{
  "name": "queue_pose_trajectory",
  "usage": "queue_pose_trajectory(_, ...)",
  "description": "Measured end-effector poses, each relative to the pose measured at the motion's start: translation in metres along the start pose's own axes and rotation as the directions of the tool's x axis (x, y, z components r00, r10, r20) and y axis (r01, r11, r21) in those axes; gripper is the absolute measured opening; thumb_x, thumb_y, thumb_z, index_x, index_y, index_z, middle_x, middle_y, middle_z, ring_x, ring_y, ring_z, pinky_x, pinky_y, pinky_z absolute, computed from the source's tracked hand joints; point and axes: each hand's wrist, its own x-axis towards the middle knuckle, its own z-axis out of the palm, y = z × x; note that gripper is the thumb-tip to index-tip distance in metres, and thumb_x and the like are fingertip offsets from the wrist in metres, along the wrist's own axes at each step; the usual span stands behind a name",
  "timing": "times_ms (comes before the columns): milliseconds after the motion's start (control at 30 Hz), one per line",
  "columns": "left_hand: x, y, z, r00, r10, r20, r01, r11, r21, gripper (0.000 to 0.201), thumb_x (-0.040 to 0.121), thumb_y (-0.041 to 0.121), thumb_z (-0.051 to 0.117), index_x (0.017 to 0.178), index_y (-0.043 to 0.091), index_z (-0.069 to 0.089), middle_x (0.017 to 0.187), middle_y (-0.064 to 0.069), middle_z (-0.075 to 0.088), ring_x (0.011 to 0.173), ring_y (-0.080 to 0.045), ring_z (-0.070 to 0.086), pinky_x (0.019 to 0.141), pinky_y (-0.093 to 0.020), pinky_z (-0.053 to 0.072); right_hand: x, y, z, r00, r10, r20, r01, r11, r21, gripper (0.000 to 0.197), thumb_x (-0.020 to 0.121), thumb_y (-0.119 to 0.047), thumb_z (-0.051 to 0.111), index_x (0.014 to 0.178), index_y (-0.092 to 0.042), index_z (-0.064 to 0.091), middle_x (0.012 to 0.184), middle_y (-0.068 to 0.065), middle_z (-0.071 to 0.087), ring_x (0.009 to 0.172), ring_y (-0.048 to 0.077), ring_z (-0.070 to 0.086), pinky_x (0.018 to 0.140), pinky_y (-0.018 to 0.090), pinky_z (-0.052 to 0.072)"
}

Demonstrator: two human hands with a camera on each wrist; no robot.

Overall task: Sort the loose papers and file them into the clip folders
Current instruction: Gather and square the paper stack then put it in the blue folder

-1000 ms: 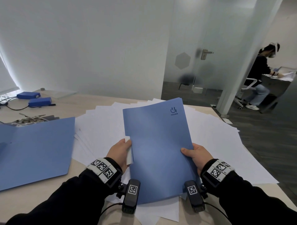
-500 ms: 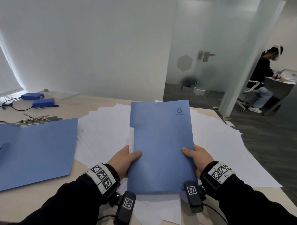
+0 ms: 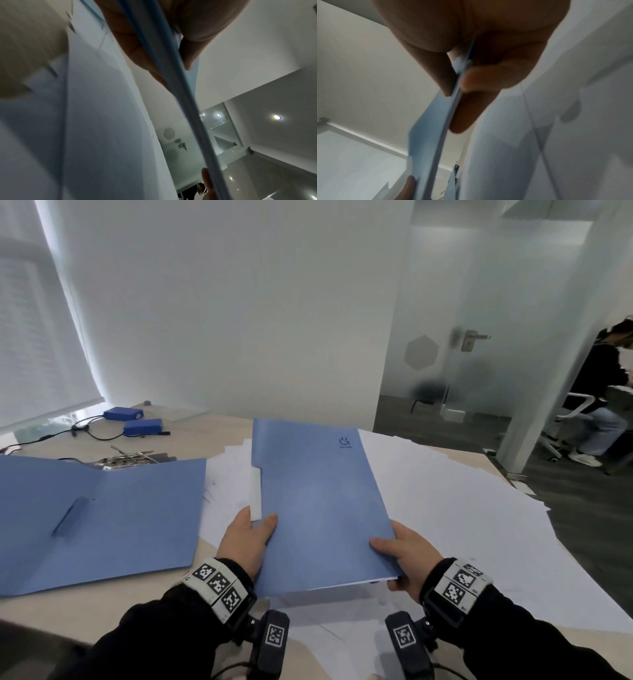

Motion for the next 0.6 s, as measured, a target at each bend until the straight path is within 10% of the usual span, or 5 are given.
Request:
queue_pose_trajectory(100, -0.007, 0.002, -0.017, 0.985, -0.152, 0.076, 0.16, 0.982, -0.102, 0.033, 0.089, 0.024, 0.065, 0.117, 0.007, 0.064, 0.103, -0.013, 0.075, 0.093, -0.034, 0.072, 0.085, -0.05, 0.057, 0.004, -0.005, 0.019, 0.999, -0.03, -0.03, 0.032, 0.998, 0.054, 0.025, 0.089, -0.01, 0.057, 0.111, -0.02, 0.063, 0.08, 0.009, 0.066, 0.056, 0.023, 0.053, 0.044, 0.02, 0.03)
queue_pose_trajectory(233, -0.021, -0.001, -0.041, 0.977, -0.205, 0.057, 0.205, 0.979, -0.001, 0.022, 0.095, 0.011, 0.057, 0.112, 0.024, 0.057, 0.095, -0.008, 0.068, 0.068, -0.023, 0.064, 0.041, -0.028, 0.049, 0.01, -0.007, 0.049, 0.997, -0.073, -0.027, 0.074, 0.995, 0.062, 0.025, 0.093, -0.006, 0.052, 0.112, -0.019, 0.061, 0.081, 0.009, 0.066, 0.048, 0.021, 0.054, 0.042, 0.02, 0.029)
queue_pose_trajectory(433, -0.01, -0.001, -0.099, 0.993, -0.015, -0.116, 0.03, 0.991, 0.127, 0.033, 0.097, 0.012, 0.054, 0.121, 0.033, 0.051, 0.099, -0.01, 0.061, 0.062, -0.025, 0.056, 0.039, -0.025, 0.04, 0.018, -0.024, 0.109, 0.993, -0.073, 0.088, 0.074, 0.997, -0.013, 0.021, 0.094, -0.013, 0.047, 0.11, -0.022, 0.056, 0.083, 0.012, 0.064, 0.041, 0.024, 0.049, 0.042, 0.02, 0.028)
queue_pose_trajectory(600, 0.014, 0.017, -0.14, 0.989, 0.045, -0.143, -0.014, 0.977, 0.212, 0.025, 0.096, 0.028, 0.059, 0.12, 0.031, 0.055, 0.108, 0.002, 0.066, 0.092, -0.024, 0.068, 0.056, -0.032, 0.055, 0.054, -0.043, 0.151, 0.994, -0.068, 0.087, 0.055, 0.989, 0.139, 0.03, 0.091, 0.0, 0.04, 0.107, -0.018, 0.058, 0.078, 0.011, 0.058, 0.04, 0.016, 0.04, 0.038, 0.015, 0.028)
